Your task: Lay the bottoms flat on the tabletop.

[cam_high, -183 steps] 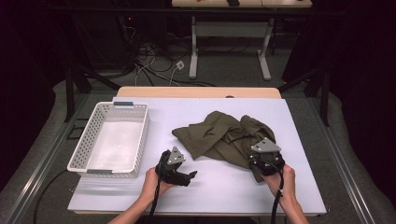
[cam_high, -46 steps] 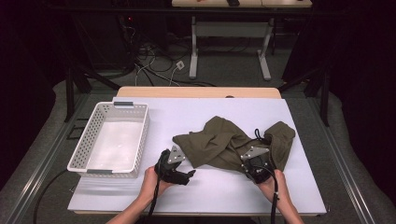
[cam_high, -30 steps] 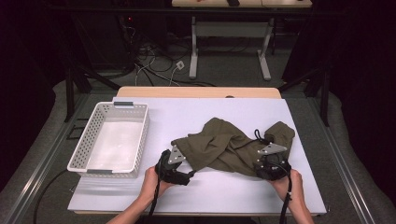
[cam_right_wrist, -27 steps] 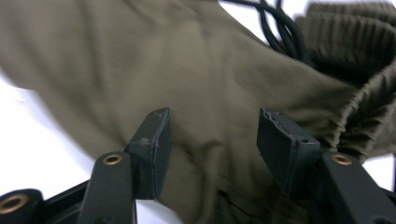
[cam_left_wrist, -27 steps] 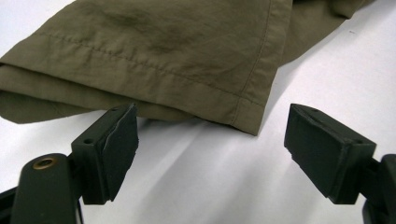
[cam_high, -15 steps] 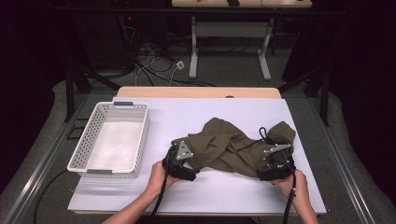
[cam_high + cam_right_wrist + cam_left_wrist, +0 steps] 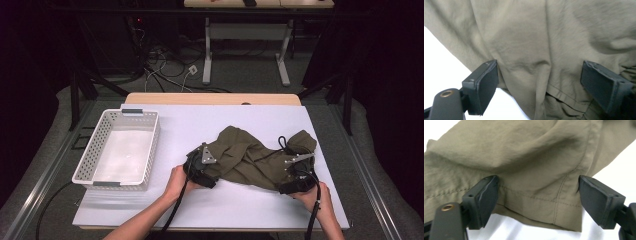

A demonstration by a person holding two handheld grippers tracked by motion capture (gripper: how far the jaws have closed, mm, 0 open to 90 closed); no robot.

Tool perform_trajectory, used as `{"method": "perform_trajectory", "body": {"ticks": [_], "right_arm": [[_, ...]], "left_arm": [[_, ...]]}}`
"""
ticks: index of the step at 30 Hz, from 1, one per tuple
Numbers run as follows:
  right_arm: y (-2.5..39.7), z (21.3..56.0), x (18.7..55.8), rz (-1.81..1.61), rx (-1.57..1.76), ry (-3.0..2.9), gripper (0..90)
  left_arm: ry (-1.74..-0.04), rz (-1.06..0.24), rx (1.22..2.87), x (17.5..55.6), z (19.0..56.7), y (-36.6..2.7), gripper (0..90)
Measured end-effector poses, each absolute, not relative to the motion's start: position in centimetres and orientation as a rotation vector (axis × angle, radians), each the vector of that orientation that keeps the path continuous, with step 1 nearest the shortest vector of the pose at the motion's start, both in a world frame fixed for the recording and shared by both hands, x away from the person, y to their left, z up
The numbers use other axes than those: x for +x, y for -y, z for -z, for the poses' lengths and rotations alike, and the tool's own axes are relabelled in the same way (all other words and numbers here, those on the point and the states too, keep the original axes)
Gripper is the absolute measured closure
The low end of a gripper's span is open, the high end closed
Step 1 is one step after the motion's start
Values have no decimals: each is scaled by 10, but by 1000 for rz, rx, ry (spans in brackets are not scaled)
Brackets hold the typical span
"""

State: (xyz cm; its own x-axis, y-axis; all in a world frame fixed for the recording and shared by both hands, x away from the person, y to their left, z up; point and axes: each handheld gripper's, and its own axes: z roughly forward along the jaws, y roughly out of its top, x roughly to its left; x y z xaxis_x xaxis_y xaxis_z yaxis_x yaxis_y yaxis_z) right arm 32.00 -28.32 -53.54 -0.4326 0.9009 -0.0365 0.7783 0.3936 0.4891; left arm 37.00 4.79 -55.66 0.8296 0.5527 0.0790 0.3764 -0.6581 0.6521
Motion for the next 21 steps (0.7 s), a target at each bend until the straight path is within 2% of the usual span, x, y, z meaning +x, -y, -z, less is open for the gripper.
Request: {"method": "perform_trajectory", "body": {"ticks": [2, 4, 6, 9, 11, 14, 17, 21], "right_arm": [[281, 538, 321, -553, 1455, -2372, 142], [278, 538, 321, -511, 1452, -2393, 168], [279, 540, 321, -551, 1439, -2390, 243], [281, 540, 321, -611, 1447, -2362, 413], [283, 540, 321, -629, 1442, -2326, 548], [281, 540, 321, -625, 1429, -2309, 647], [277, 540, 320, -635, 1404, -2286, 787], [271, 543, 321, -644, 1318, -2277, 842]], "left_arm": [[-682, -345, 2342, 372, 557, -50, 227], [-666, -315, 2331, 373, 557, -51, 330], [-662, -328, 2314, 374, 557, -52, 479], [-649, -339, 2307, 375, 558, -53, 691], [-645, -349, 2309, 375, 558, -53, 775], [-640, -339, 2311, 374, 557, -54, 846], [-622, -336, 2308, 370, 556, -57, 860], [-584, -406, 2277, 355, 554, -66, 863]]}}
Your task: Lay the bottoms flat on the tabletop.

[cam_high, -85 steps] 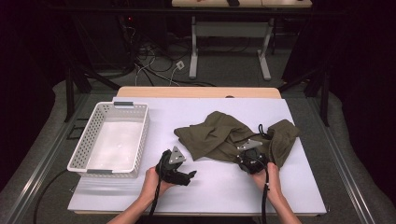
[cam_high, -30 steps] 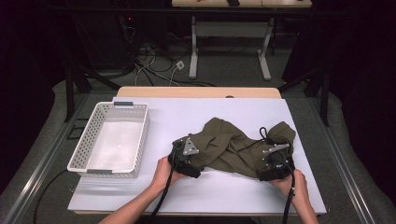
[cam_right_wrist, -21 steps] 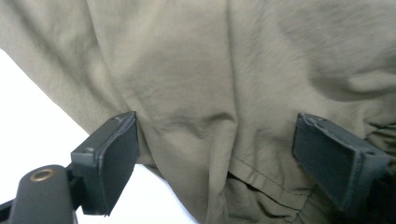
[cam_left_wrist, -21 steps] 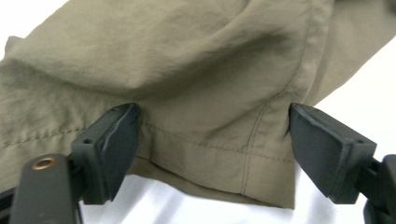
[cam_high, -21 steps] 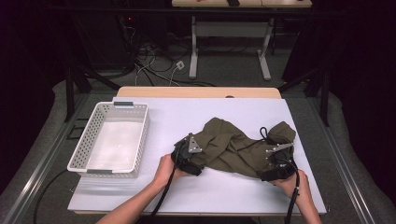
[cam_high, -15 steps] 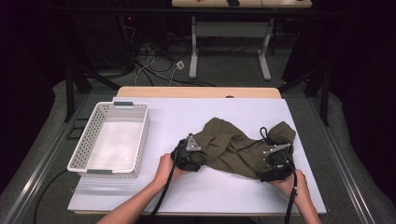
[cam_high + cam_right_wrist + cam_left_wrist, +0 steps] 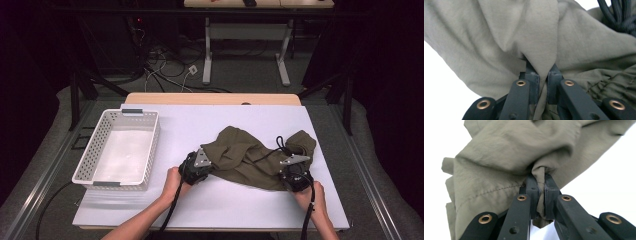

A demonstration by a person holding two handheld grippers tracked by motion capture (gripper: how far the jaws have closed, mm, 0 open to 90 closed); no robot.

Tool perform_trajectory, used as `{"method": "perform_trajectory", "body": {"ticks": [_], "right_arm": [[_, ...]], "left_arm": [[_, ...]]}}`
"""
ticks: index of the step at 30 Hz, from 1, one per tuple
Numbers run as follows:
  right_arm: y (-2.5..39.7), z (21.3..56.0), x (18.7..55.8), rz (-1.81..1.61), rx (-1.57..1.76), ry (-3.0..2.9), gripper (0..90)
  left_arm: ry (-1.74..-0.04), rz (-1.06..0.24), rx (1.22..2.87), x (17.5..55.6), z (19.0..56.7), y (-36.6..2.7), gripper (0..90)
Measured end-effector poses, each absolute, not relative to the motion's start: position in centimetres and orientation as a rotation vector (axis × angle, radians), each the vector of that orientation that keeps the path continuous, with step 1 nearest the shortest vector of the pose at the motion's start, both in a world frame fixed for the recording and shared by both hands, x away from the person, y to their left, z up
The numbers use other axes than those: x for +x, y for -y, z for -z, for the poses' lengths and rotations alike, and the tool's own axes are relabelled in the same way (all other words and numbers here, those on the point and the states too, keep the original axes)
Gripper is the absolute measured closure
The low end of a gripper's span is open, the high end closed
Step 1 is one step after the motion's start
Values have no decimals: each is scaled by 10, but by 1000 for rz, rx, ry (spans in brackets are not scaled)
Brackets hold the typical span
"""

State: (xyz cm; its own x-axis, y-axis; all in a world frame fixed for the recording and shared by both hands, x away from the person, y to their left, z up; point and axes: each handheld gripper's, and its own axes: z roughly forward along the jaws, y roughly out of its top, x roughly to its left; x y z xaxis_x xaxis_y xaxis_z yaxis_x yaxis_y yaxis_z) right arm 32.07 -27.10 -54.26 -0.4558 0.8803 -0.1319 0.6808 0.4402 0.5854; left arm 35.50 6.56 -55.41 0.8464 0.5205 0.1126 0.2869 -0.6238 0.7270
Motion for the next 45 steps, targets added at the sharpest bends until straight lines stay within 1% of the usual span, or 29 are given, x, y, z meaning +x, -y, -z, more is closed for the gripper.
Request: {"method": "perform_trajectory", "body": {"ticks": [4, 10, 11, 13, 14, 15, 17, 18, 19, 20, 24, 28, 32, 37, 38, 40, 42, 43, 45], "right_arm": [[270, 544, 325, -689, 1269, -2284, 850], [263, 542, 328, -719, 1229, -2304, 850], [263, 541, 328, -721, 1225, -2307, 844], [261, 538, 327, -705, 1230, -2304, 785], [261, 537, 326, -695, 1224, -2304, 724], [260, 536, 326, -680, 1219, -2302, 631], [259, 533, 323, -668, 1239, -2296, 505], [259, 531, 320, -665, 1243, -2288, 437], [258, 529, 319, -667, 1245, -2281, 393], [258, 525, 316, -665, 1245, -2276, 352], [260, 509, 309, -706, 1249, -2222, 237], [267, 500, 304, -718, 1274, -2167, 171], [274, 500, 304, -689, 1314, -2122, 139], [282, 504, 308, -642, 1355, -2084, 90], [284, 506, 310, -624, 1368, -2087, 74], [289, 512, 314, -573, 1418, -2106, 30], [295, 519, 319, -546, 1458, -2122, 0], [298, 523, 321, -533, 1478, -2136, 0], [301, 527, 323, -523, 1499, -2147, 0]], "left_arm": [[-556, -433, 2272, 340, 551, -77, 866], [-585, -407, 2257, 326, 547, -98, 866], [-588, -405, 2257, 325, 547, -100, 864], [-589, -410, 2253, 326, 548, -100, 851], [-585, -415, 2254, 327, 547, -99, 827], [-585, -418, 2248, 328, 547, -97, 784], [-595, -429, 2243, 330, 544, -91, 656], [-599, -439, 2243, 330, 543, -89, 572], [-605, -450, 2240, 331, 542, -86, 497], [-604, -456, 2235, 332, 540, -83, 446], [-614, -467, 2226, 335, 537, -75, 269], [-630, -439, 2246, 341, 540, -68, 172], [-641, -407, 2276, 350, 545, -57, 90], [-647, -403, 2304, 358, 552, -48, 90], [-650, -404, 2306, 359, 554, -47, 120], [-660, -402, 2310, 360, 557, -45, 218], [-660, -393, 2306, 361, 559, -44, 262], [-659, -382, 2295, 362, 560, -45, 285], [-655, -368, 2285, 363, 561, -46, 372]]}}
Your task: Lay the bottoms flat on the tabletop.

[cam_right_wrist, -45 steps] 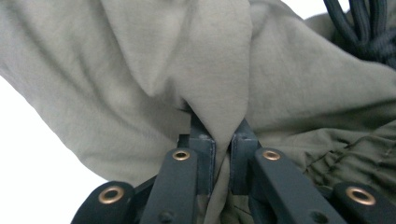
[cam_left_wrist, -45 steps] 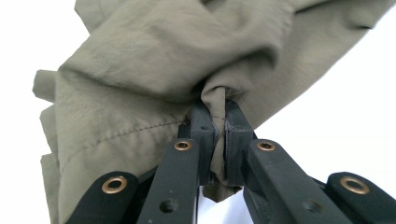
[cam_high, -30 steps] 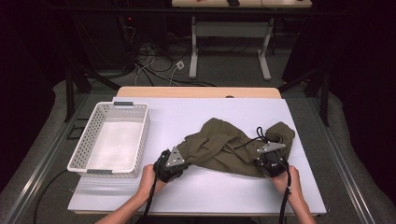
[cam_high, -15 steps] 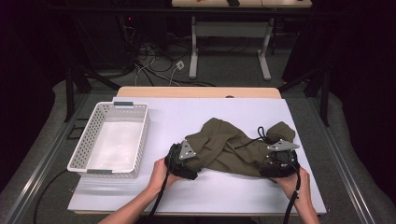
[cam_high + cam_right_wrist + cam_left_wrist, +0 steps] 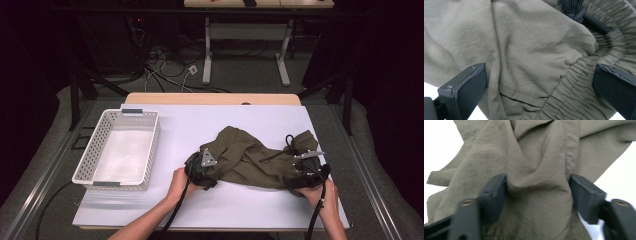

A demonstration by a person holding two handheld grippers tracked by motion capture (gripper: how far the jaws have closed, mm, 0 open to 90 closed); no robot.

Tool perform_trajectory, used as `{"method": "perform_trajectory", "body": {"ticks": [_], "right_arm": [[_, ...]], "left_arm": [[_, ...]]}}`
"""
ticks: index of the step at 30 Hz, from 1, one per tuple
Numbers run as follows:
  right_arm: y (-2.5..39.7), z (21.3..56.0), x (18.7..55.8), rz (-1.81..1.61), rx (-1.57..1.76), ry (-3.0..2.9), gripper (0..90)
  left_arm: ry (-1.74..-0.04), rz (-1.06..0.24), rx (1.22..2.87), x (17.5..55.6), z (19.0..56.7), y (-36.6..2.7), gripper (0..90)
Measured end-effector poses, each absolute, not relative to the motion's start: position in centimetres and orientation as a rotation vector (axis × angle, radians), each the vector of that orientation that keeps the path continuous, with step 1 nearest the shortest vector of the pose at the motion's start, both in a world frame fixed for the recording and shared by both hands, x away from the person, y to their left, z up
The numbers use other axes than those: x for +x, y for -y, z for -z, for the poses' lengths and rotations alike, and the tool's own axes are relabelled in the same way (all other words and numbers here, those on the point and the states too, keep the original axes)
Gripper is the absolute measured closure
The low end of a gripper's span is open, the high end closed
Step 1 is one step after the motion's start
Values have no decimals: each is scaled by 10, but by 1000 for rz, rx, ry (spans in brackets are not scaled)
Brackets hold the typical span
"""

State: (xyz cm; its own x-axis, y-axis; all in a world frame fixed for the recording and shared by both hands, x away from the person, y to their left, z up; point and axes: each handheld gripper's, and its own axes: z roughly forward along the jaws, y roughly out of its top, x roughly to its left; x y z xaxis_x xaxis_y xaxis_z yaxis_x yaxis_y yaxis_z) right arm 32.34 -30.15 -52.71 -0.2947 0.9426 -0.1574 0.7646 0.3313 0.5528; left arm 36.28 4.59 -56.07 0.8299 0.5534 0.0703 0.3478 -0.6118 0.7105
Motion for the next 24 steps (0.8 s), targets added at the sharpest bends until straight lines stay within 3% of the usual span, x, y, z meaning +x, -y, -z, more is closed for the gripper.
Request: {"method": "perform_trajectory", "body": {"ticks": [4, 7, 9, 14, 18, 20, 24], "right_arm": [[302, 531, 325, -536, 1511, -2173, 0], [299, 531, 324, -548, 1491, -2174, 0], [295, 528, 322, -599, 1473, -2196, 36], [282, 539, 324, -531, 1434, -2279, 66], [281, 541, 323, -576, 1413, -2311, 280], [282, 541, 323, -619, 1411, -2313, 434], [281, 541, 323, -657, 1395, -2310, 632]], "left_arm": [[-654, -298, 2245, 367, 564, -50, 542], [-635, -291, 2245, 367, 563, -51, 726], [-629, -287, 2248, 367, 563, -52, 816], [-593, -298, 2252, 364, 562, -56, 870], [-572, -291, 2254, 358, 559, -63, 877], [-553, -287, 2259, 352, 556, -66, 878], [-515, -288, 2274, 339, 552, -72, 880]]}}
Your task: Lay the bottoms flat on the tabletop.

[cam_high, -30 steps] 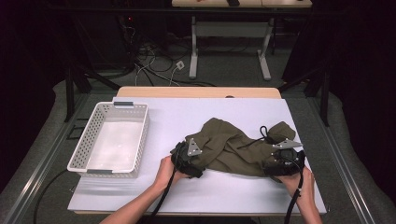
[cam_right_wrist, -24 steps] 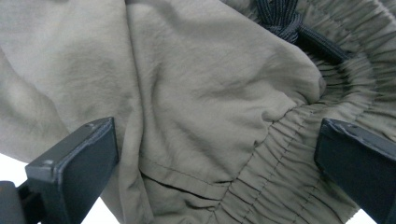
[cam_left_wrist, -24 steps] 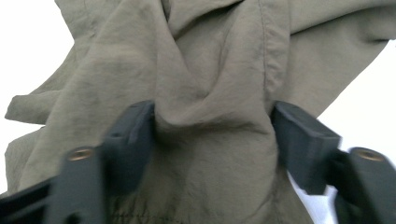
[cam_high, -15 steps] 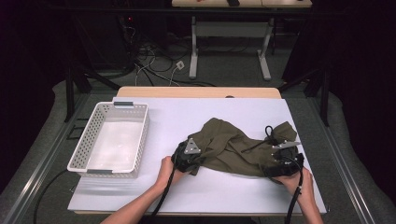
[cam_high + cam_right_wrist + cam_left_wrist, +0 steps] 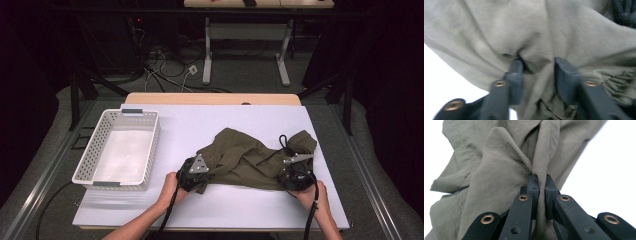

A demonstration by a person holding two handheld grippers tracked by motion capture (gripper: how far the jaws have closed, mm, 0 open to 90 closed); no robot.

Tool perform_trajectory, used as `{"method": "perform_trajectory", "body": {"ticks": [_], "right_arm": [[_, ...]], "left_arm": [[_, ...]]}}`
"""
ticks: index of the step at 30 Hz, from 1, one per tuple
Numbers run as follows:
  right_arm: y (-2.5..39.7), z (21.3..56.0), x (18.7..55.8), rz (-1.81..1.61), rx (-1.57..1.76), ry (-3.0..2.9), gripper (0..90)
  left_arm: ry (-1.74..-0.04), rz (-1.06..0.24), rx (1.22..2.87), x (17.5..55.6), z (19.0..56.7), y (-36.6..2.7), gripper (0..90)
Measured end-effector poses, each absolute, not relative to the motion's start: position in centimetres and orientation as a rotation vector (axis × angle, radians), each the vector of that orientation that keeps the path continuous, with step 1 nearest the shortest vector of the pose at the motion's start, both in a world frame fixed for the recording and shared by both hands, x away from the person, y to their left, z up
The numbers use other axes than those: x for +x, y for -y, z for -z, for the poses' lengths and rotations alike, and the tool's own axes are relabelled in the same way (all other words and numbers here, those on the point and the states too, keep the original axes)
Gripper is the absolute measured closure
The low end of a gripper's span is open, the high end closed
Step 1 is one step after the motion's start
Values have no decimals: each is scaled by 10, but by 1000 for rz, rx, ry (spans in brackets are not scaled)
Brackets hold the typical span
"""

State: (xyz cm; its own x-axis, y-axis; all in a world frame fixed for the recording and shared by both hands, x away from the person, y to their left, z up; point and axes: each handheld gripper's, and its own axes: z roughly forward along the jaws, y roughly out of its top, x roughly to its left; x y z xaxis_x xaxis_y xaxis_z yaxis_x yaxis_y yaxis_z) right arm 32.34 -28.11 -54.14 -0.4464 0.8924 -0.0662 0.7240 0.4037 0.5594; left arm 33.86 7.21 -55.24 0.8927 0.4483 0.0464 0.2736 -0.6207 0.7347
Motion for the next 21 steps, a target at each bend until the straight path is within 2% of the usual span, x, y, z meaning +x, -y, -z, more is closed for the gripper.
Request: {"method": "perform_trajectory", "body": {"ticks": [3, 5, 9, 14, 16, 17, 19, 21], "right_arm": [[273, 541, 323, -638, 1349, -2301, 771], [268, 541, 322, -621, 1321, -2294, 807], [265, 540, 322, -659, 1294, -2298, 844], [253, 539, 320, -672, 1242, -2343, 842], [251, 538, 320, -649, 1234, -2340, 772], [252, 538, 320, -637, 1237, -2337, 681], [253, 535, 319, -601, 1244, -2333, 552], [255, 531, 316, -604, 1260, -2323, 424]], "left_arm": [[-482, -294, 2286, 328, 549, -76, 880], [-472, -288, 2290, 321, 548, -81, 880], [-466, -281, 2296, 312, 543, -95, 880], [-490, -273, 2293, 310, 543, -105, 871], [-490, -294, 2298, 310, 542, -104, 836], [-490, -304, 2301, 311, 541, -103, 764], [-510, -333, 2304, 313, 538, -101, 572], [-540, -350, 2288, 317, 535, -100, 430]]}}
